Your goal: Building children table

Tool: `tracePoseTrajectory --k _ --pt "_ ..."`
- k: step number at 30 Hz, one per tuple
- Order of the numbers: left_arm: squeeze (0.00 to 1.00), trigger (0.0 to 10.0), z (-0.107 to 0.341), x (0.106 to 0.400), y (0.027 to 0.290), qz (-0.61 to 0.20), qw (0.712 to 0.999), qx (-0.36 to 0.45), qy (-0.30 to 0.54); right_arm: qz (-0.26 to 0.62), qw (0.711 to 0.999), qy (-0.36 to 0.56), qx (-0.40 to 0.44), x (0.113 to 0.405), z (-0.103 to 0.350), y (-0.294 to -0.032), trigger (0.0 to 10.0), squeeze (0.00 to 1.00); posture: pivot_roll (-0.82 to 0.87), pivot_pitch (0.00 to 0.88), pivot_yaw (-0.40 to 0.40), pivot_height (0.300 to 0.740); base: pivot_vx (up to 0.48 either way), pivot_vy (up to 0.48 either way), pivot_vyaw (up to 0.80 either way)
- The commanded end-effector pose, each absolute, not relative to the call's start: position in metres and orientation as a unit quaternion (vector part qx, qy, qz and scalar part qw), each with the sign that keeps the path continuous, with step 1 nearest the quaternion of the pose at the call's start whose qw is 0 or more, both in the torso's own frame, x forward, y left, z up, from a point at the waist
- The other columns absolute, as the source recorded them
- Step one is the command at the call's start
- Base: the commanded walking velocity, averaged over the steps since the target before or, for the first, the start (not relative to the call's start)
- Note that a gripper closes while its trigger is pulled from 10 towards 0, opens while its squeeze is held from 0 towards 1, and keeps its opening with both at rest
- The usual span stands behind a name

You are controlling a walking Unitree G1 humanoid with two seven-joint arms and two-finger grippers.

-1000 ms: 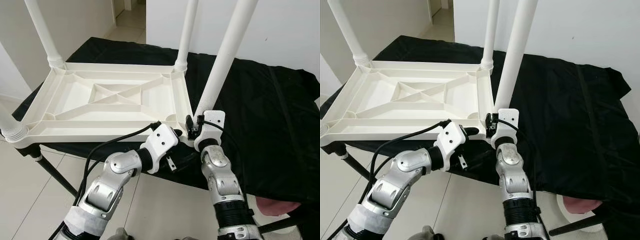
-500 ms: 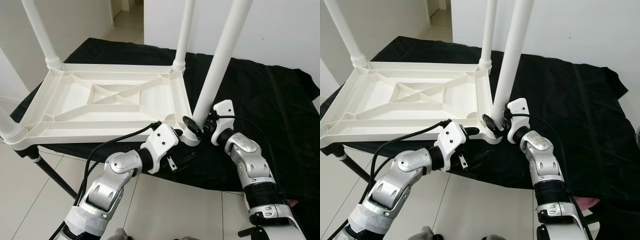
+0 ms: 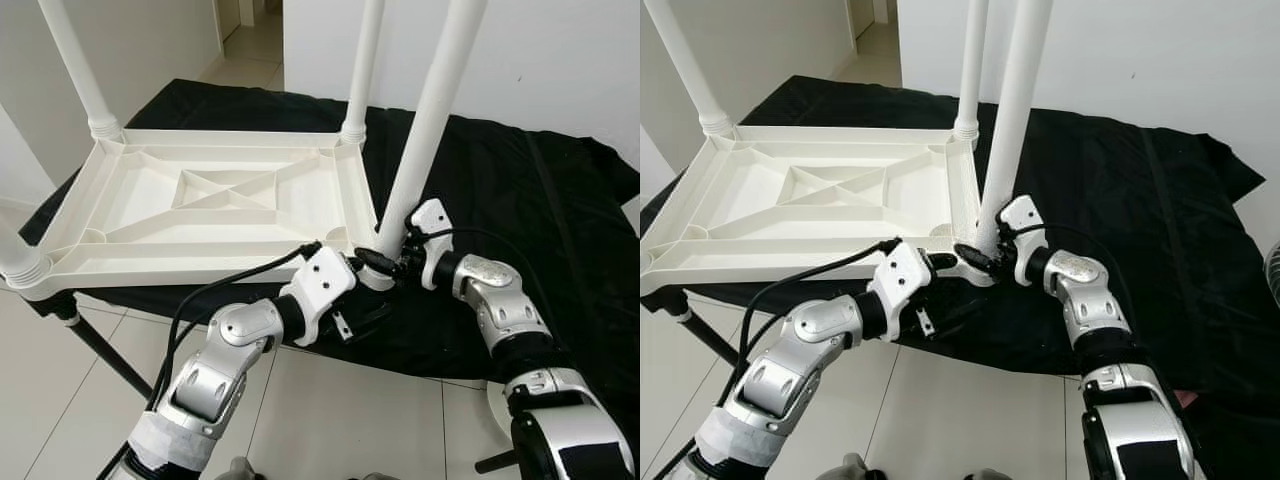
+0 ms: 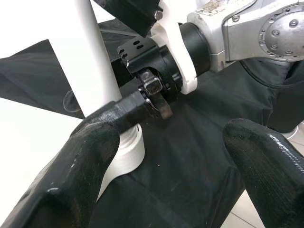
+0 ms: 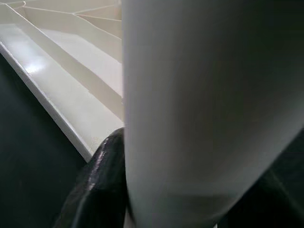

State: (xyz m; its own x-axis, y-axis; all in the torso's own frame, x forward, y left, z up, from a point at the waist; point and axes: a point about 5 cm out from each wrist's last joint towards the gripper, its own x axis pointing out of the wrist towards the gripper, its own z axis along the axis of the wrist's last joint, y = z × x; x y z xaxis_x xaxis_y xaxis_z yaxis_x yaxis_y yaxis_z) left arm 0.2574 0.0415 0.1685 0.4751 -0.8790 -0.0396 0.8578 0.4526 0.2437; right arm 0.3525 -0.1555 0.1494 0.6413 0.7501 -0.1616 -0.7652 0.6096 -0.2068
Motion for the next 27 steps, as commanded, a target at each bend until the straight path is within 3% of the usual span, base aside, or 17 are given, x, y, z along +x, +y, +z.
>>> tracePoseTrajectory --k 1,9,10,21,24,26,27 --pt "0.00 10.0 0.169 0.262 0.045 -0.482 0.866 0.122 -0.049 0.441 0.885 0.064 -0.135 0.349 0.134 -0.153 0.0 0.00 -0.03 0.007 -0.001 0.740 0.000 0.000 0.00" --pt "0.00 10.0 0.169 0.261 0.046 -0.483 0.866 0.122 -0.047 0.441 0.889 0.058 -0.106 0.347 0.134 -0.159 0.0 0.00 -0.04 0.014 0.002 0.740 0.000 0.000 0.00" --pt "0.00 10.0 0.169 0.261 0.046 -0.484 0.865 0.122 -0.047 0.429 0.896 0.051 -0.098 0.348 0.135 -0.160 9.8 0.00 -0.04 0.016 0.002 0.740 0.000 0.000 0.00" --pt "0.00 10.0 0.167 0.258 0.045 -0.489 0.863 0.120 -0.044 0.318 0.944 0.010 -0.081 0.347 0.141 -0.155 10.0 0.00 -0.05 0.026 0.002 0.740 0.000 0.000 0.00" --pt "0.00 10.0 0.167 0.258 0.044 -0.490 0.862 0.120 -0.044 0.245 0.968 0.019 -0.048 0.343 0.137 -0.150 10.0 0.00 -0.05 0.028 0.001 0.740 0.000 0.000 0.00" --pt "0.00 10.0 0.167 0.258 0.044 -0.490 0.862 0.120 -0.044 0.245 0.968 0.019 -0.048 0.343 0.137 -0.150 10.0 0.00 -0.05 0.028 0.001 0.740 0.000 0.000 0.00" --pt "0.00 10.0 0.167 0.258 0.044 -0.491 0.862 0.119 -0.043 0.192 0.981 0.015 -0.033 0.335 0.135 -0.143 10.0 0.00 -0.05 0.029 0.001 0.740 0.000 0.000 0.00"
